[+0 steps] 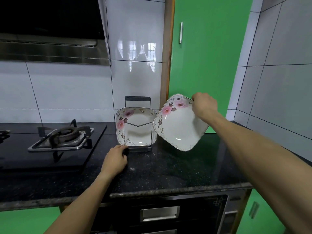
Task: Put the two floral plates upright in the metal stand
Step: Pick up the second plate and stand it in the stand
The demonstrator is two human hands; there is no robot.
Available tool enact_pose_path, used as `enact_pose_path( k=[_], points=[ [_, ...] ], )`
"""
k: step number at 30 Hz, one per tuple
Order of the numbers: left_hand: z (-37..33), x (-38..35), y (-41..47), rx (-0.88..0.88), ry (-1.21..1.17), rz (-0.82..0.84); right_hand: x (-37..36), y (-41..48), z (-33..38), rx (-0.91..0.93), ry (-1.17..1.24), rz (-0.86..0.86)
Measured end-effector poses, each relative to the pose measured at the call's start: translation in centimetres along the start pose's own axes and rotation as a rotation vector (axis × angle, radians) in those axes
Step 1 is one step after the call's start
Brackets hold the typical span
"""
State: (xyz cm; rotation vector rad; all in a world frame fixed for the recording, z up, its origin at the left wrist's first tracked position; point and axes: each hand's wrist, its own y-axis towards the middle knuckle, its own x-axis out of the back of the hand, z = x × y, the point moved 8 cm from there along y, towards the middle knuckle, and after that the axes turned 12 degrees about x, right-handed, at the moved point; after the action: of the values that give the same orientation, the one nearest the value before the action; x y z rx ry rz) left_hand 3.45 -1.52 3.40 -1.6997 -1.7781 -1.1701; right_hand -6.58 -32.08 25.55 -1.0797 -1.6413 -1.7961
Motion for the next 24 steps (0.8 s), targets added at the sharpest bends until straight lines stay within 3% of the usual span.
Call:
enact_pose_path(
  k=[24],
  points=[
    [0.1, 0.0, -0.1, -0.006, -0.004, 0.005, 6.2, 0.2, 11.5, 0.598, -0.049, -0.313]
  ],
)
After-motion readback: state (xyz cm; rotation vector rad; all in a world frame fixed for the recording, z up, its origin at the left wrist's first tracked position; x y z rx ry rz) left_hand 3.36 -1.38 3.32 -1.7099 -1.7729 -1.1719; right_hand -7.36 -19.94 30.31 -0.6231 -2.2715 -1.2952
